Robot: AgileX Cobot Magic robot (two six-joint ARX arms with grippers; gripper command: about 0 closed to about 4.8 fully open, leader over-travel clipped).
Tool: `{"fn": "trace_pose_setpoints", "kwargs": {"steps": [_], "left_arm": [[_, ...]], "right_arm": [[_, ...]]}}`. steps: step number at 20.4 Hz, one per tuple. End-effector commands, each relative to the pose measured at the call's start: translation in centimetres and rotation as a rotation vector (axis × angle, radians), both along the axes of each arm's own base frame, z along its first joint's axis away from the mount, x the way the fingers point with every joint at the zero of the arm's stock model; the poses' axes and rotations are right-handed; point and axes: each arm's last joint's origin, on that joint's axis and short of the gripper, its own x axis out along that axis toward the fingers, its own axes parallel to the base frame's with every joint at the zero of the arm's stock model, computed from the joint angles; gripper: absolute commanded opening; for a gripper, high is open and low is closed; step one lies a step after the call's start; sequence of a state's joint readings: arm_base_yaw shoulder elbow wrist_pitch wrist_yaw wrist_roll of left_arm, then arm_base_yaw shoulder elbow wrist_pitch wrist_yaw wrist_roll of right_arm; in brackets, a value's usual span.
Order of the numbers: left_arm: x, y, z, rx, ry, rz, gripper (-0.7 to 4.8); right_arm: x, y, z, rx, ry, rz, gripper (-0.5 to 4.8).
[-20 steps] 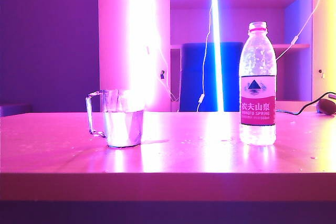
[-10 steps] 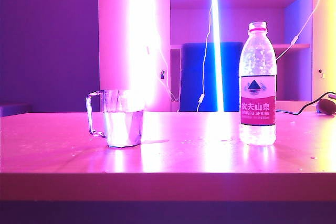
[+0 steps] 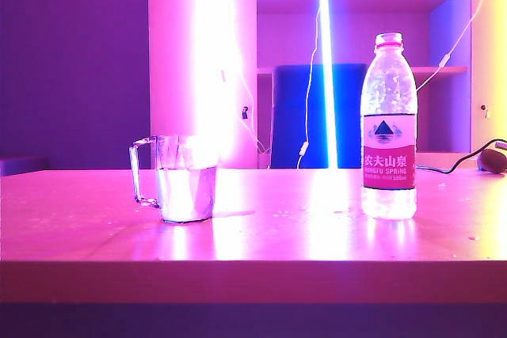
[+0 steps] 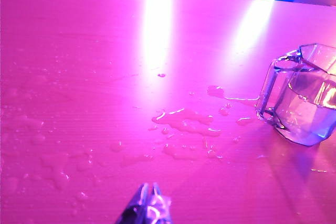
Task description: Pick up the mineral water bottle on the table and pour water into the mug until it's half full.
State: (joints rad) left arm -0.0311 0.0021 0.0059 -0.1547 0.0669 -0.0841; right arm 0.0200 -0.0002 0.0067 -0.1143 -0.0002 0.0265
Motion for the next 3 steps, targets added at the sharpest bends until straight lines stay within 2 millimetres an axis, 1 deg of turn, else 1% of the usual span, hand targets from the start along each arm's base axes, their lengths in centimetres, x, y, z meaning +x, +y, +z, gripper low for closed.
{"fn": "trace_pose_setpoints", "kwargs": {"steps": [1, 3], "left_arm": [[0.00, 0.00, 0.17, -0.002, -0.008, 0.000, -0.02], [0.00, 0.00, 0.17, -0.002, -0.008, 0.000, -0.02]], "right_arm": [[0.03, 0.00, -0.06, 0.003, -0.009, -0.001, -0.01], [0.03, 0.00, -0.06, 0.003, -0.009, -0.001, -0.01]]}}
